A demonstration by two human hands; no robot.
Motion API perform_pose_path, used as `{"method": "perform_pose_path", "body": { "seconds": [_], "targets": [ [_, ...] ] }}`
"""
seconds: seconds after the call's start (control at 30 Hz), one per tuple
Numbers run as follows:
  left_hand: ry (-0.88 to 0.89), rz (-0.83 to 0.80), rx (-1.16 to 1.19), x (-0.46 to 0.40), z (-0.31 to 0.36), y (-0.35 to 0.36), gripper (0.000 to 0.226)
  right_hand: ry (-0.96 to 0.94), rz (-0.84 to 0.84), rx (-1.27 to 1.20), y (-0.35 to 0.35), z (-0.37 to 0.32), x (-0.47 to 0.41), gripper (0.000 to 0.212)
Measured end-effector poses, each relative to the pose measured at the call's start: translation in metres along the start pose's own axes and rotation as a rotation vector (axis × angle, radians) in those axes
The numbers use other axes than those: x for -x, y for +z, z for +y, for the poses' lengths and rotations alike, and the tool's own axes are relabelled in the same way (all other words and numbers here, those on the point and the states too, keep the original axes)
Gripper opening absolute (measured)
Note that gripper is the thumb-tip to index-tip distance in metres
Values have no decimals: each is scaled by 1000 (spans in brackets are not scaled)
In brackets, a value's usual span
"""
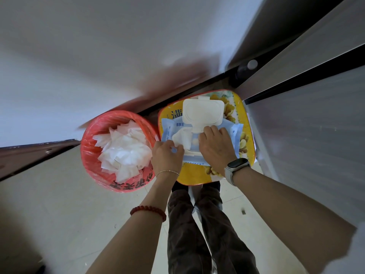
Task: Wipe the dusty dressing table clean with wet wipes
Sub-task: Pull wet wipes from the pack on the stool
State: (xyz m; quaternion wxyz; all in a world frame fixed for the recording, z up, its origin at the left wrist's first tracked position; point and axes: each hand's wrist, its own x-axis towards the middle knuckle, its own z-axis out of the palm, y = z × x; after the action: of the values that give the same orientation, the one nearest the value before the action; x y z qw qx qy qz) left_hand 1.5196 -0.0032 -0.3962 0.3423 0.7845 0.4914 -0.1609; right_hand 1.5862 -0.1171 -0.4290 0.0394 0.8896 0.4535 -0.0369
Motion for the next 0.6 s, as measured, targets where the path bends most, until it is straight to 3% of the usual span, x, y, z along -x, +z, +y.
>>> {"method": "perform_pose_path", "body": {
  "seconds": [0.37,0.5,0.6],
  "targets": [
    [-16,4,27,0,-1,0,19,-32,85,-208,4,9,24,20],
    [-6,1,24,1,0,0,19,149,91,-485,-5,9,26,9],
    [0,1,27,1,-1,0,20,177,72,-411,-6,5,16,19]
  ]
}}
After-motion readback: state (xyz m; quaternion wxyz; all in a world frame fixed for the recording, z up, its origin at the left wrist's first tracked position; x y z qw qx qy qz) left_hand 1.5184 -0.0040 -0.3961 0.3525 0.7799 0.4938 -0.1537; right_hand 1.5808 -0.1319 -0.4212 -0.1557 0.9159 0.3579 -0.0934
